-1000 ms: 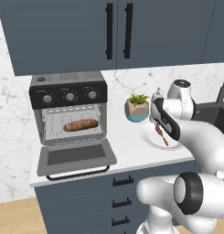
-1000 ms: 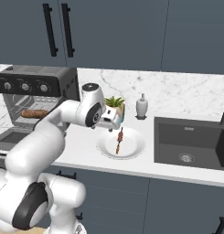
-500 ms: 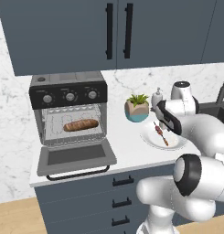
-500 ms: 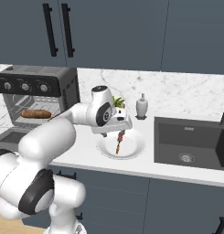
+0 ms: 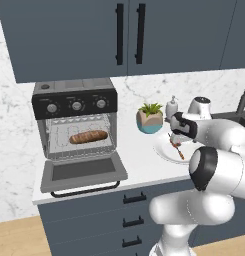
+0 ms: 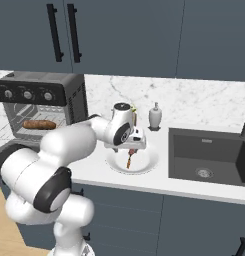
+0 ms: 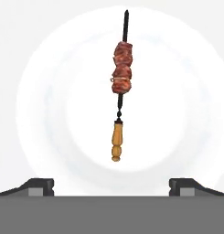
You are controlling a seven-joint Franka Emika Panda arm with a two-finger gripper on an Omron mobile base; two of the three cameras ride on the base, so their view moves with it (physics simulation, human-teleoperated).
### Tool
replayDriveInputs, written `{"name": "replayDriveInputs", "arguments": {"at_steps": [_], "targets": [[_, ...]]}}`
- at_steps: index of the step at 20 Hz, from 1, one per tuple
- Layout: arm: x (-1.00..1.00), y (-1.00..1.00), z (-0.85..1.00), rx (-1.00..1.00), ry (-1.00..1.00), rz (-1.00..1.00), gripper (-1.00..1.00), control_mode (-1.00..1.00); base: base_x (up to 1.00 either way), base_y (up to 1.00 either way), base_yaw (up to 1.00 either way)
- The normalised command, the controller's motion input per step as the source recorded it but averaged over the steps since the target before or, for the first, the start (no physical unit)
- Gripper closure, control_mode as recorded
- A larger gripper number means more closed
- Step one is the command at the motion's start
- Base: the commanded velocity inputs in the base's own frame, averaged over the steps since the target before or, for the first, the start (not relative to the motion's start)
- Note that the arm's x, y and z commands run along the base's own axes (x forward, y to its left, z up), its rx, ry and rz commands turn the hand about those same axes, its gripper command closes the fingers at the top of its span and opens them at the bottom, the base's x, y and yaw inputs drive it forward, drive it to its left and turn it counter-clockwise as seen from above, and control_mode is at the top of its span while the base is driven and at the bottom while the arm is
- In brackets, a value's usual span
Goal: Pick up the kebab skewer and baguette bread, and place them inside the toaster oven. Close the toaster oven door and start by setting the timer.
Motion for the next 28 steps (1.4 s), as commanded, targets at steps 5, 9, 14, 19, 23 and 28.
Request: {"name": "replayDriveInputs", "arguments": {"at_steps": [5, 9, 14, 19, 23, 28], "targets": [[0.22, 0.15, -0.09, 0.0, 0.0, -0.01, -1.0, -1.0, 0.0, 0.0, 0.0], [0.23, 0.02, -0.3, 0.0, 0.0, 0.0, -1.0, -1.0, 0.0, 0.0, 0.0], [0.18, 0.0, -0.34, 0.0, 0.0, 0.02, -1.0, -1.0, 0.0, 0.0, 0.0], [0.43, -0.01, -0.12, 0.0, 0.0, 0.01, -1.0, -1.0, 0.0, 0.0, 0.0], [0.42, -0.13, -0.01, 0.04, 0.0, 0.01, -1.0, -1.0, 0.0, 0.0, 0.0], [0.28, -0.18, -0.2, 0.04, 0.0, 0.02, -1.0, -1.0, 0.0, 0.0, 0.0]]}}
